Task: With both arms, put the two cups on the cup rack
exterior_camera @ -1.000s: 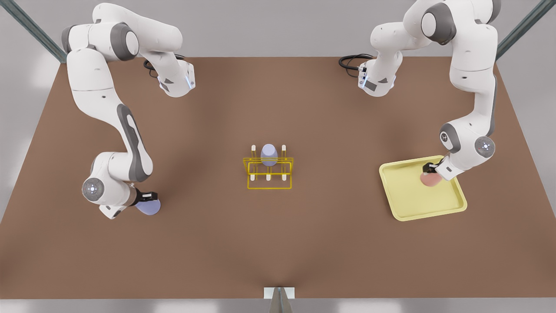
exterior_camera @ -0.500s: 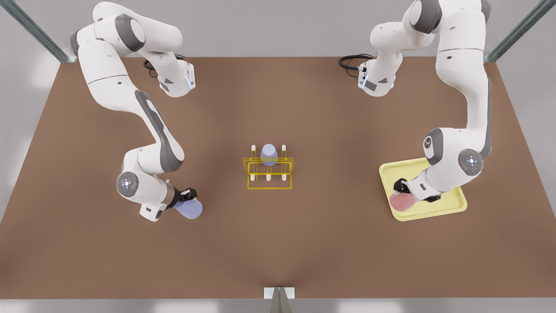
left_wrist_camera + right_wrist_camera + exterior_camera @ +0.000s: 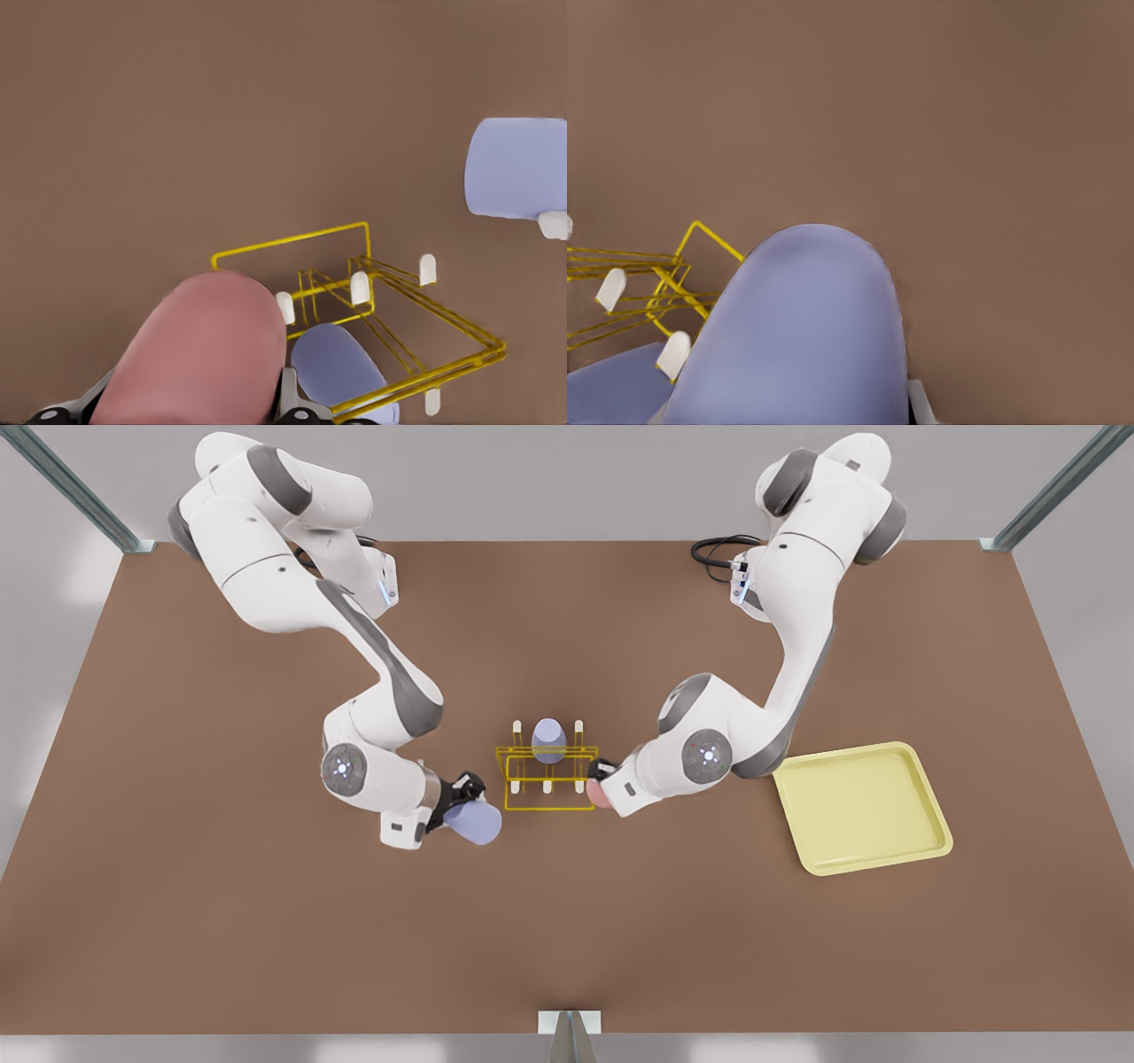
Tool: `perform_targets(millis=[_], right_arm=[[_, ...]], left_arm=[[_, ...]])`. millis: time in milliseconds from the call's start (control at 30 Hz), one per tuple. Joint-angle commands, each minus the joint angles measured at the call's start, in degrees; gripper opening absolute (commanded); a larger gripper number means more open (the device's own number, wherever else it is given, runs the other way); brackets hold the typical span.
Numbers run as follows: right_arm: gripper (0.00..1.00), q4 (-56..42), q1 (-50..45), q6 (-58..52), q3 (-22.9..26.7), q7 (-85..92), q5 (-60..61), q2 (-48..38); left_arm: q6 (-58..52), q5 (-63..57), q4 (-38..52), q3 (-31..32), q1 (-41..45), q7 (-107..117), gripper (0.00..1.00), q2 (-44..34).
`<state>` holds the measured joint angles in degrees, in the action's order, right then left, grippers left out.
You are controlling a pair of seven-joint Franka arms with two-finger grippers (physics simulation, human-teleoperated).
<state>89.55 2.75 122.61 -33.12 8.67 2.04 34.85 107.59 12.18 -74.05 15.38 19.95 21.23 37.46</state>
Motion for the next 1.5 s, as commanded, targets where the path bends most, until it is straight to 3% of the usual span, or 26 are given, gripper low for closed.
perform_targets(millis=[0,300,333,367,533,567,633,700,767,800,833,900,967,1233,1267,1300,1467], right_arm=[[0.8,-0.07,0.15,-1.75,-0.98,-0.05,-0.1,-0.22],[0.8,-0.95,0.94,-8.44,-3.88,1.0,-0.1,-0.14],[0.8,-1.21,0.85,-8.7,-4.15,1.0,-0.1,0.13],[0.81,-1.3,0.67,-8.79,-4.24,1.0,0.25,0.22],[0.8,-1.66,0.15,-9.05,-5.47,1.7,0.43,1.89],[0.8,-1.66,-0.03,-9.05,-5.47,1.7,0.43,2.06],[0.81,-1.57,-0.47,-9.05,-5.47,1.88,0.25,2.33],[0.8,-1.57,-0.64,-9.05,-5.47,1.97,-0.01,2.5],[0.8,-1.57,-0.82,-9.05,-5.38,1.97,-0.19,2.76],[0.8,-1.57,-0.91,-9.05,-5.38,1.88,-0.28,2.85],[0.8,-1.66,-0.91,-9.05,-5.38,1.79,-0.28,3.12],[0.8,-1.66,-1.17,-9.05,-5.38,1.79,-0.37,3.29],[0.8,-2.45,-1.88,-9.05,-5.12,1.7,-0.72,4.08],[0.8,-3.15,-2.4,-9.05,-4.85,1.35,-4.14,5.93],[0.94,-3.15,-2.4,-9.05,-4.85,1.18,-4.14,5.93],[1.0,-3.15,-2.4,-9.05,-4.94,1.09,-4.14,5.93],[1.0,-7.45,-3.54,-10.36,-4.85,1.0,-3.88,6.81]], left_arm=[[-1.07,1.36,1.28,0.17,0.18,35.72,0.8,1.21],[1.04,1.01,1.72,0.18,3.78,35.72,0.81,3.15],[1.22,-0.49,1.72,0.18,3.87,35.64,0.82,3.94],[1.57,-0.66,1.72,0.17,3.87,35.46,1.0,4.47],[1.57,-0.31,1.8,0.09,3.34,35.55,1.0,4.12],[-5.34,-2.67,4.69,-0.79,3.16,35.46,1.0,2.71],[-23.04,-10.86,19.56,-2.29,-2.63,28.62,1.0,0.87],[-31.3,-21.22,19.47,-2.29,-6.33,-2.66,1.0,-3.79],[-32.71,-30.98,17.9,-2.2,-6.94,-17.26,1.0,-8.35],[-22.98,-28.36,-0.7,-4.56,-7.21,-26.93,1.0,-20.47],[-17.5,-18.34,-8.22,-9.14,-6.94,-25.71,1.0,-26.73],[-28.82,-16.75,0.29,-10.02,-6.85,-25.62,1.0,-23.32],[-29.63,-12.44,2.24,-10.02,-9.84,-25.71,1.0,-23.13],[-29.54,-14.02,2.16,-10.02,-11.43,-25.71,1.0,-21.73],[-29.54,-14.02,2.16,-10.02,-11.34,-25.71,1.0,-21.81],[-29.54,-14.02,2.16,-10.02,-11.34,-25.71,1.0,-21.81],[-29.45,-14.02,2.16,-9.93,-11.34,-25.62,1.0,-21.81]])
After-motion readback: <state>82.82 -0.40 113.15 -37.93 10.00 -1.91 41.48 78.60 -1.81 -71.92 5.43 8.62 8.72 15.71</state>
